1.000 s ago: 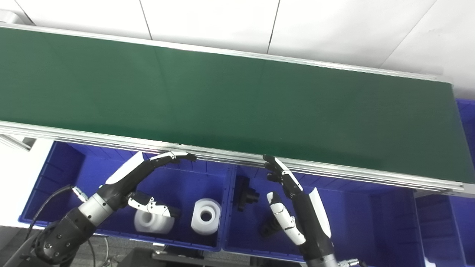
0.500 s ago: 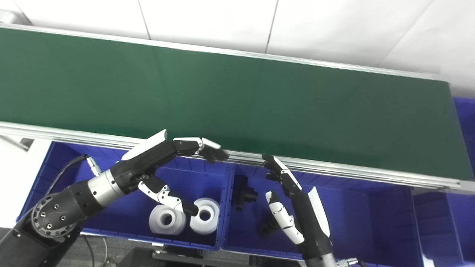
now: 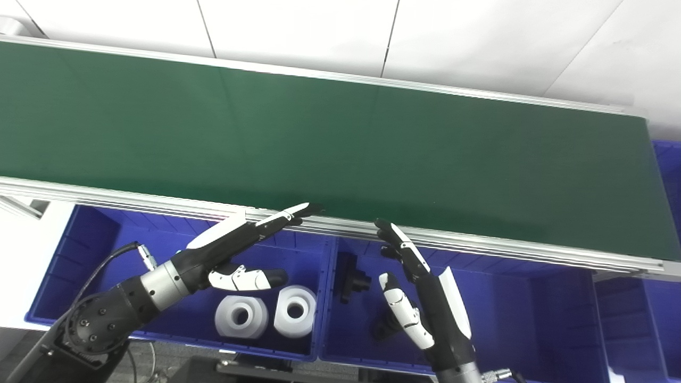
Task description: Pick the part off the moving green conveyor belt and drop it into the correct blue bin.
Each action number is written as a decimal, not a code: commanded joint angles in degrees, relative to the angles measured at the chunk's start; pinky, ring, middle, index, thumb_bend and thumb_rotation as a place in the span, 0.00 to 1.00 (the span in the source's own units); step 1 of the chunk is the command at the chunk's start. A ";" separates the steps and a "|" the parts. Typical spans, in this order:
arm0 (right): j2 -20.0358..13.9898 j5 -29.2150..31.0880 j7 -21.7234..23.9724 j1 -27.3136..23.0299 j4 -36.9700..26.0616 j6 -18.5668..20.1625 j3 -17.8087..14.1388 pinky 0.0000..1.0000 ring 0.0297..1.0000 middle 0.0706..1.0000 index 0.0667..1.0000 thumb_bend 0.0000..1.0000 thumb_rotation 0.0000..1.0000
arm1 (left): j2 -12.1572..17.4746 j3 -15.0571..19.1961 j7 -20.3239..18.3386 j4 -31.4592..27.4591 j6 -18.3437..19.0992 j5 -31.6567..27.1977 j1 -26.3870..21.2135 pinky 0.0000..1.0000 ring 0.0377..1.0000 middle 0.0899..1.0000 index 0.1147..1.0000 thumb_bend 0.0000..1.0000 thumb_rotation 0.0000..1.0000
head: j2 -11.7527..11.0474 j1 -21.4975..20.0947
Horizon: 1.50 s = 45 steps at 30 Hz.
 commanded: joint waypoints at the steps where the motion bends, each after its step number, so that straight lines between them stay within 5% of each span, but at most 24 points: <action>1: 0.40 0.23 0.15 0.47 -2.08 -0.15 0.38 0.84 0.90 0.92 0.90 0.38 0.94 | 0.32 0.86 -0.05 -0.53 -2.04 0.43 -0.22 0.95 0.99 1.00 0.99 0.41 0.87 | -0.02 0.04; 16: 0.29 0.19 0.16 0.95 -2.65 0.08 0.50 0.83 0.90 0.92 0.90 0.39 0.94 | 0.08 1.61 -1.00 -0.96 -1.30 0.15 0.44 0.94 0.99 1.00 0.99 0.41 0.86 | 0.76 -0.69; 20: 1.47 -1.33 -0.14 0.62 -2.62 0.55 1.24 0.83 0.89 0.91 0.89 0.39 0.94 | 0.88 2.48 -1.60 -0.71 -1.93 -1.49 0.36 0.95 0.99 1.00 0.99 0.41 0.85 | 2.40 -12.34; 25: 2.29 -1.79 0.09 0.29 -2.18 1.73 1.97 0.83 0.89 0.92 0.89 0.41 0.95 | 1.02 3.35 -2.87 0.84 -3.38 -3.35 0.30 0.96 1.00 1.00 0.99 0.39 0.82 | 1.85 -12.75; 31: 1.47 -1.24 -1.54 1.47 1.25 -2.23 2.24 0.83 0.90 0.93 0.91 0.41 0.94 | 0.41 2.83 -3.66 2.64 -5.31 -2.56 1.17 0.96 1.00 1.00 0.98 0.39 0.80 | -6.01 -11.26; 35: 1.43 -1.98 -3.11 2.23 2.61 -3.86 2.73 0.83 0.89 0.93 0.90 0.40 0.93 | 0.04 2.91 -3.49 3.83 -6.85 -1.80 1.44 0.94 0.99 1.00 0.97 0.39 0.77 | -8.21 -11.60; 45: 1.39 -3.13 -5.05 2.48 4.83 -5.39 3.74 0.83 0.90 0.93 0.90 0.38 0.92 | -0.51 3.28 -3.28 5.15 -8.18 -1.35 2.23 0.91 0.97 1.00 0.97 0.37 0.72 | -9.39 -12.79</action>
